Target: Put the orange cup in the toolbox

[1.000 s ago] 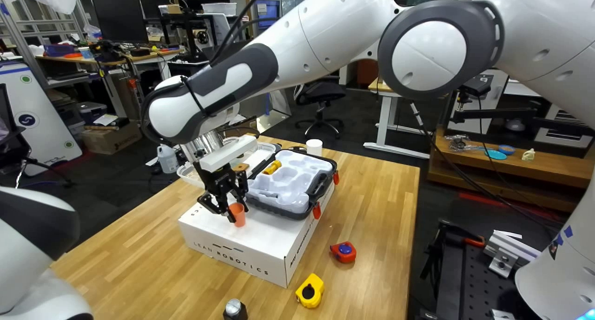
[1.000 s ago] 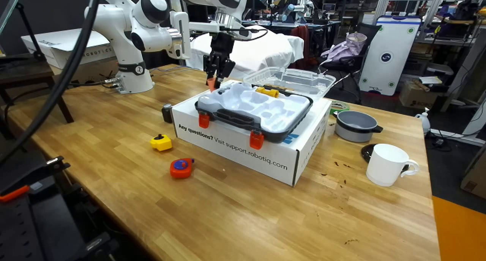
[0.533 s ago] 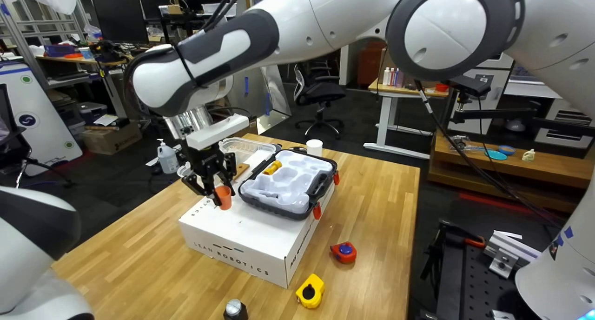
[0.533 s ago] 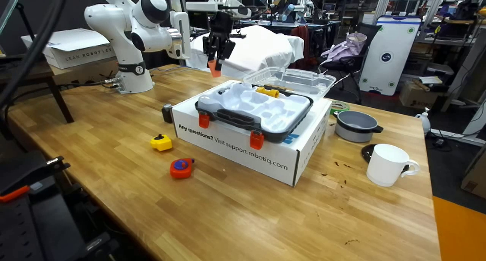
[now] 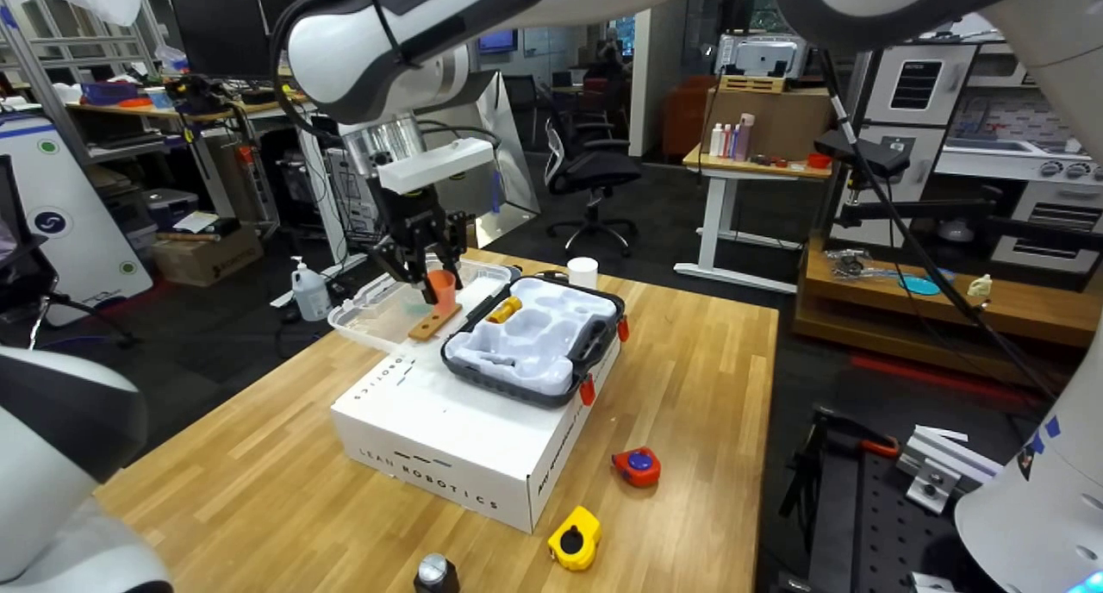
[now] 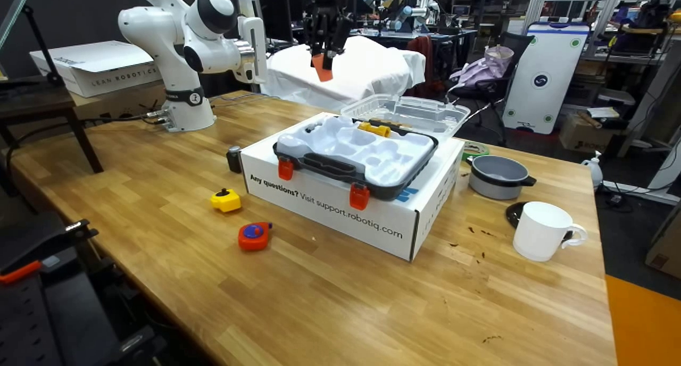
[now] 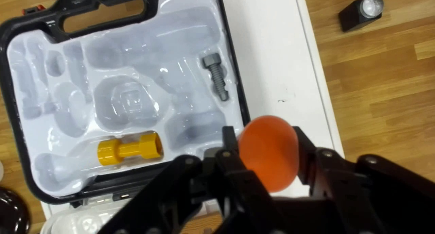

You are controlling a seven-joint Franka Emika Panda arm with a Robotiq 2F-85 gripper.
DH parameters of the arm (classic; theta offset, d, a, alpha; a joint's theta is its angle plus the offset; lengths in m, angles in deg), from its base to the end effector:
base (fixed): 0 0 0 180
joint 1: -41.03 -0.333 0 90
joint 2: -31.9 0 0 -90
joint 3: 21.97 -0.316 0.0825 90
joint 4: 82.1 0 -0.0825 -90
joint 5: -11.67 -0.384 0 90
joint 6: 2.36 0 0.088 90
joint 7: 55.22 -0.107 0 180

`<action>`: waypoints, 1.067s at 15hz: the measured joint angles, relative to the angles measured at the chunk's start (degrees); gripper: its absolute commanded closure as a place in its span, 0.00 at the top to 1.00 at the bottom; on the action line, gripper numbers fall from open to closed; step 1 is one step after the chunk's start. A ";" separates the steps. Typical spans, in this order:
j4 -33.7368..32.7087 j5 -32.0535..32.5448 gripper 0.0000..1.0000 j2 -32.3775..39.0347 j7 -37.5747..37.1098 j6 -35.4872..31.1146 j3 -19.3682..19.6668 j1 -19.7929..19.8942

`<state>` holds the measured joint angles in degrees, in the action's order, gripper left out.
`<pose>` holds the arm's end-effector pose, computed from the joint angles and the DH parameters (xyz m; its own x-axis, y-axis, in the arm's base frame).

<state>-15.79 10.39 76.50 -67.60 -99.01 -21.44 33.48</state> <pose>0.7218 0.0929 0.3147 0.9648 -0.0988 -0.2437 -0.0921 -0.9950 0.0388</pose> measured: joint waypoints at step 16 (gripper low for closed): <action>10.73 -1.29 0.16 -3.87 -6.83 -5.58 0.69 2.31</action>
<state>-5.06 9.10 72.63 -74.43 -104.59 -20.76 35.79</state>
